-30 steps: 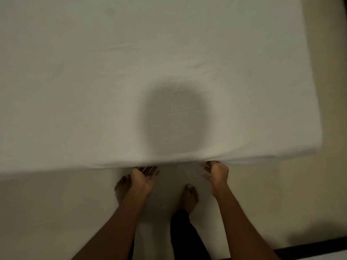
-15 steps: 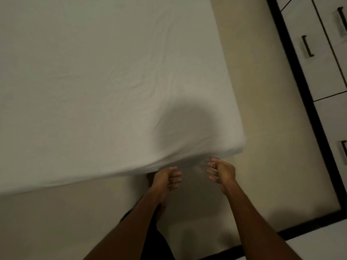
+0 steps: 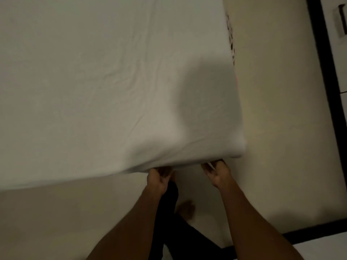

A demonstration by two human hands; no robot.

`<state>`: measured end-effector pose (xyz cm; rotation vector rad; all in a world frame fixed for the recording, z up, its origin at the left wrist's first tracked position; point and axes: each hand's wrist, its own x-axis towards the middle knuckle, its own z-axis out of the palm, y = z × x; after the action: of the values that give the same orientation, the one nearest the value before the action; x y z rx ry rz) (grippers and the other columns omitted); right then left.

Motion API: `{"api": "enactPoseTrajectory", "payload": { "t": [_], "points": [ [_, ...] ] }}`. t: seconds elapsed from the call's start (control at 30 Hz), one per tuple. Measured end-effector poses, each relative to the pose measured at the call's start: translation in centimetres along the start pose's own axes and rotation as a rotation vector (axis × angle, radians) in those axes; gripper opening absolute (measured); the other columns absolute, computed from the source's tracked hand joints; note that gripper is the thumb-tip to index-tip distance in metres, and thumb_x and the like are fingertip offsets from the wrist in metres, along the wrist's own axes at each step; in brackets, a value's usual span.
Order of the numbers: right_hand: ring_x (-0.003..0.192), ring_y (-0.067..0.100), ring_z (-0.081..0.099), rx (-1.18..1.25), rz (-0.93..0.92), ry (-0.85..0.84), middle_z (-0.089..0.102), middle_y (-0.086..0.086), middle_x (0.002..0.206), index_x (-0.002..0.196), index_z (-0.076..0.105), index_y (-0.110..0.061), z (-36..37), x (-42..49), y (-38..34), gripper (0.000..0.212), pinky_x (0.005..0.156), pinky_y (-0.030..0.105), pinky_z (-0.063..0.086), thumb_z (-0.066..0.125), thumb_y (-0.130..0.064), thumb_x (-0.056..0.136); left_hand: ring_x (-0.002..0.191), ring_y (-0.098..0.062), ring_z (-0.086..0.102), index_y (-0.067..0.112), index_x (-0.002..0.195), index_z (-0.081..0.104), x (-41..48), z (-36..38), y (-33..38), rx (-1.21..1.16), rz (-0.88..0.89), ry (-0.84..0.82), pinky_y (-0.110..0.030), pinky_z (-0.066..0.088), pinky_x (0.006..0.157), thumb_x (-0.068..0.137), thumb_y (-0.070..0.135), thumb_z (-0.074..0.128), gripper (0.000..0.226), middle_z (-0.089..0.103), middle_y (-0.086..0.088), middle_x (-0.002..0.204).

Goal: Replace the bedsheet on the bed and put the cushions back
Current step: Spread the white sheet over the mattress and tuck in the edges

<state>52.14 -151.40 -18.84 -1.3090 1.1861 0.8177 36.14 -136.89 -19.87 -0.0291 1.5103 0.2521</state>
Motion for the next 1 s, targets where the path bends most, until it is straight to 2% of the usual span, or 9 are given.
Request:
{"api": "enactPoseTrajectory", "payload": {
  "t": [0.07, 0.13, 0.23, 0.4, 0.47, 0.63, 0.73, 0.87, 1.0],
  "points": [
    [0.091, 0.032, 0.061, 0.107, 0.034, -0.013, 0.064, 0.019, 0.112, 0.107, 0.067, -0.009, -0.1, 0.6, -0.3, 0.018, 0.06, 0.046, 0.064, 0.049, -0.01, 0.104, 0.092, -0.037, 0.062, 0.005, 0.126, 0.063, 0.0, 0.5, -0.5, -0.111, 0.0, 0.008, -0.05, 0.054, 0.085, 0.107, 0.016, 0.041, 0.031, 0.066, -0.019, 0.108],
    [0.095, 0.035, 0.061, 0.193, 0.056, -0.025, 0.063, 0.018, 0.118, 0.105, 0.066, -0.009, -0.4, 1.3, -0.6, 0.022, 0.074, 0.05, 0.064, 0.046, -0.018, 0.106, 0.093, -0.039, 0.061, 0.007, 0.111, 0.068, 0.3, 1.1, -1.3, -0.236, 0.012, 0.004, -0.054, 0.05, 0.099, 0.104, 0.018, 0.037, 0.034, 0.067, -0.02, 0.108],
    [0.108, 0.038, 0.062, 0.316, 0.093, -0.041, 0.063, 0.02, 0.131, 0.123, 0.064, -0.006, -1.0, 2.3, -0.9, 0.041, 0.1, 0.054, 0.05, 0.043, -0.038, 0.107, 0.088, -0.037, 0.061, 0.012, 0.1, 0.072, 0.6, 2.2, -2.4, -0.419, 0.023, 0.022, -0.049, 0.048, 0.099, 0.1, 0.02, 0.035, 0.038, 0.068, -0.018, 0.101],
    [0.127, 0.038, 0.059, 0.378, 0.087, -0.121, 0.066, 0.016, 0.138, 0.141, 0.063, -0.02, 0.2, 4.0, -0.6, 0.058, 0.109, 0.05, 0.046, 0.045, -0.052, 0.096, 0.102, -0.04, 0.066, 0.011, 0.114, 0.075, 2.7, 2.7, -3.8, -0.554, -0.003, 0.034, -0.045, 0.05, 0.103, 0.091, 0.033, 0.05, 0.041, 0.074, -0.017, 0.112],
    [0.133, 0.037, 0.057, 0.388, 0.064, -0.128, 0.065, 0.012, 0.14, 0.142, 0.063, -0.026, 1.0, 4.5, -0.6, 0.057, 0.116, 0.053, 0.039, 0.045, -0.051, 0.095, 0.092, -0.037, 0.066, 0.013, 0.105, 0.077, 3.5, 3.0, -4.1, -0.589, 0.017, 0.04, -0.038, 0.049, 0.094, 0.085, 0.037, 0.053, 0.04, 0.073, -0.012, 0.104],
    [0.134, 0.038, 0.057, 0.391, 0.058, -0.157, 0.064, 0.007, 0.143, 0.144, 0.061, -0.032, 1.0, 5.0, -1.0, 0.059, 0.119, 0.057, 0.032, 0.041, -0.053, 0.092, 0.121, -0.037, 0.064, 0.024, 0.099, 0.083, 4.2, 4.3, -4.3, -0.691, 0.088, 0.056, -0.049, 0.043, 0.111, 0.085, 0.044, 0.051, 0.04, 0.074, -0.003, 0.125],
    [0.14, 0.039, 0.051, 0.33, 0.075, -0.198, 0.058, 0.005, 0.15, 0.148, 0.056, -0.032, 0.3, 5.4, -2.3, 0.074, 0.117, 0.053, 0.036, 0.053, -0.056, 0.078, 0.127, -0.039, 0.061, 0.03, 0.116, 0.079, 4.7, 4.8, -4.1, -0.738, 0.074, 0.063, -0.055, 0.039, 0.113, 0.088, 0.049, 0.05, 0.045, 0.07, -0.002, 0.134],
    [0.142, 0.044, 0.046, 0.219, 0.086, -0.181, 0.055, 0.011, 0.152, 0.15, 0.054, -0.027, -1.2, 7.0, -3.4, 0.062, 0.112, 0.057, 0.038, 0.048, -0.056, 0.096, 0.13, -0.039, 0.058, 0.029, 0.127, 0.074, 5.0, 4.8, -4.6, -0.747, 0.076, 0.049, -0.056, 0.038, 0.114, 0.091, 0.051, 0.047, 0.05, 0.069, -0.005, 0.135],
    [0.124, 0.043, 0.059, 0.115, 0.06, -0.155, 0.065, 0.013, 0.138, 0.144, 0.061, -0.028, -2.5, 7.3, -5.6, 0.058, 0.114, 0.058, 0.035, 0.051, -0.049, 0.09, 0.104, -0.033, 0.067, 0.023, 0.113, 0.071, 2.4, 6.3, -3.6, -0.622, 0.198, 0.067, -0.043, 0.06, 0.089, 0.104, 0.044, 0.033, 0.045, 0.077, -0.006, 0.108]
  ]
}}
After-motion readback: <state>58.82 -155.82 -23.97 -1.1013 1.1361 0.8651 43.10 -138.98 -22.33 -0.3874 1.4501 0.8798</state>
